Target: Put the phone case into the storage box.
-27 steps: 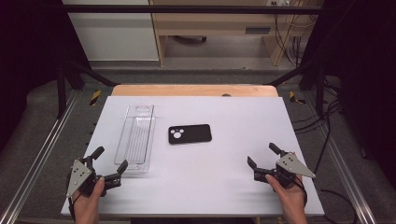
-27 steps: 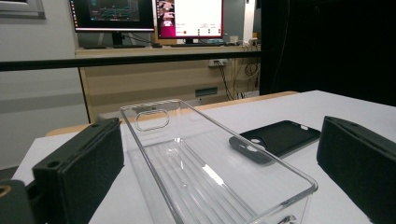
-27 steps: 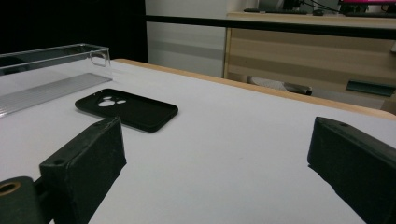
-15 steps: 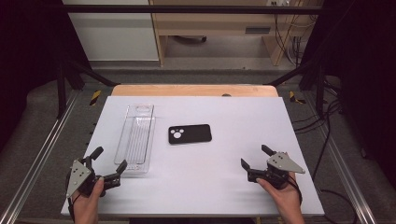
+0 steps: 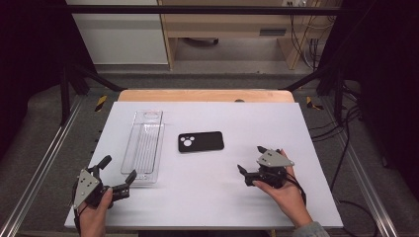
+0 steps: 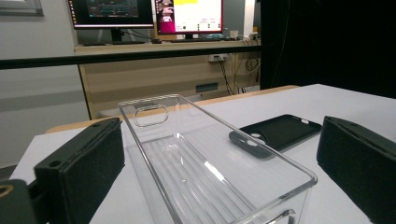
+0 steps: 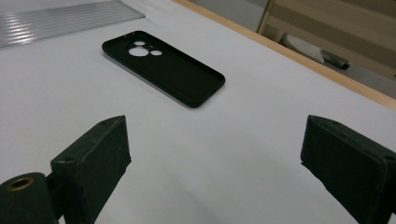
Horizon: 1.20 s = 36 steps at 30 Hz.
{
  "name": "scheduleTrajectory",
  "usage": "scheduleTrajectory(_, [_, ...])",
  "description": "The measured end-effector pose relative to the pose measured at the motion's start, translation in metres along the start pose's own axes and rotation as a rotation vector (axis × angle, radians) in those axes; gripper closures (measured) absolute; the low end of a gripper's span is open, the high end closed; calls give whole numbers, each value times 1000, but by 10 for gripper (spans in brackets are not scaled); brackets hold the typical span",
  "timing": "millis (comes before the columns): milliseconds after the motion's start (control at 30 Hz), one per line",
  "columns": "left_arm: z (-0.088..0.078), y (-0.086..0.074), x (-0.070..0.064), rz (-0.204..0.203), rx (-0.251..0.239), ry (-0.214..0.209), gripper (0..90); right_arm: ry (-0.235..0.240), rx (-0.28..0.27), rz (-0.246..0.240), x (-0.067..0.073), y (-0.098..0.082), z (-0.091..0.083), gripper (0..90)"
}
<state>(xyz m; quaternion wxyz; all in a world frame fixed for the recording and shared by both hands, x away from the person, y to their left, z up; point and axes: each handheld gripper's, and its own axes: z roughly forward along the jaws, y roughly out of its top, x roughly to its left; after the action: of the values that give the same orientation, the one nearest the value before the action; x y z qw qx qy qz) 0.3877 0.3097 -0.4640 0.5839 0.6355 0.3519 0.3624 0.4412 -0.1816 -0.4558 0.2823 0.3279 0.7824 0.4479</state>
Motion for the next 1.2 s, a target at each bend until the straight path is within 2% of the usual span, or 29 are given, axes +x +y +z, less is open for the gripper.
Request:
scheduleTrajectory(100, [0,0,-1,5,4,-7,3,9,34,-25,0,15,13,76])
scheduleTrajectory(133, [0,0,-1,5,4,-7,3,9,34,-25,0,15,13,76])
scheduleTrajectory(167, [0,0,-1,4,5,-8,3,13,68,-52,0,21,20,68])
scheduleTrajectory(200, [0,0,-1,3,5,-9,3,13,68,-52,0,21,20,68])
scheduleTrajectory(233, [0,-1,-1,-1,5,-7,3,10,88,-78,-1,25,25,68])
scheduleTrajectory(767, [-1,0,2,-10,1,3,5,26,199,-224,-4,49,56,93])
scheduleTrajectory(1033, [0,0,2,-12,3,3,5,50,202,-293,7,66,70,114])
scheduleTrajectory(1200, [-2,-1,6,-33,-6,15,5,60,211,-311,12,74,78,119])
